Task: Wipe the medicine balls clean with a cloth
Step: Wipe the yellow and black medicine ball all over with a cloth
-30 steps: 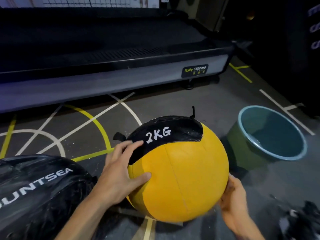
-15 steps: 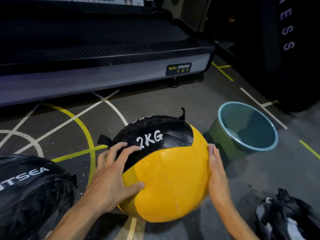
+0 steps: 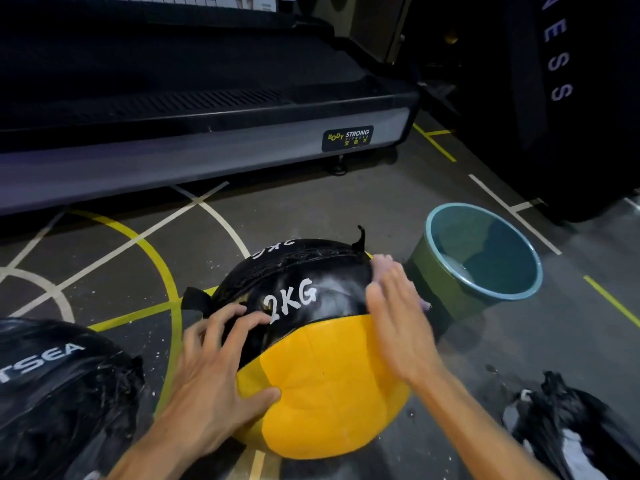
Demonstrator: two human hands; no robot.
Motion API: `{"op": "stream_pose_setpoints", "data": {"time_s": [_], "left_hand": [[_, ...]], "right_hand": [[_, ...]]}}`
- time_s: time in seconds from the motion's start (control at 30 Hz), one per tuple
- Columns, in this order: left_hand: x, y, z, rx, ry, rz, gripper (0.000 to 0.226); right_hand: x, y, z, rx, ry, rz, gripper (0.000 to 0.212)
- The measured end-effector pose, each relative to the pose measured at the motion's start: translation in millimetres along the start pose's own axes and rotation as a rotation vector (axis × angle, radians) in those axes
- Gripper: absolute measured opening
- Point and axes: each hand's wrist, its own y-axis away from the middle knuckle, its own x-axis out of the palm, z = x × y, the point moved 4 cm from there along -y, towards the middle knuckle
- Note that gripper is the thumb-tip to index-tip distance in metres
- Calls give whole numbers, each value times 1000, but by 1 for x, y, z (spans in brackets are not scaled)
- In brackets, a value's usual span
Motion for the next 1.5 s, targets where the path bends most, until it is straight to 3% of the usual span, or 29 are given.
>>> {"op": "stream_pose_setpoints", "data": {"time_s": [0.13,0.3,0.4,0.6,0.83,0.9,1.03,1.13,1.23,1.33,1.43,1.5], "left_hand": [[3,12,9,-21,-41,-1,98],[6,18,-5,56,-97,-27,92],[-9,19,-11,127,-15,-113,83],[9,20,-29,165,-28,-108,94],[24,38,-26,236,-26,-241,87],[24,34,-25,227,-25,-234,85],[26,35,-36,261,13,-210,84],[32,42,-43,292,35,-206,85],[34,48,-38,311,110,-219,73],[30,56,-25,331,205,-282,44],[18,56,-26,306,299,-347,25],[9,54,-32,280,316,-368,26]], "right_hand": [[31,54,46,-416,363,190,66],[25,69,32,-360,342,93,64],[30,86,29,-377,391,78,65],[33,113,19,-400,442,-14,60],[17,88,38,-566,565,178,57],[5,65,37,-480,476,154,54],[-15,19,19,-108,280,36,56],[-17,-11,19,93,263,85,61],[4,4,61,-169,372,171,71],[15,38,78,-464,439,322,57],[-4,40,62,-463,363,276,54],[-12,48,52,-400,306,240,57]]}}
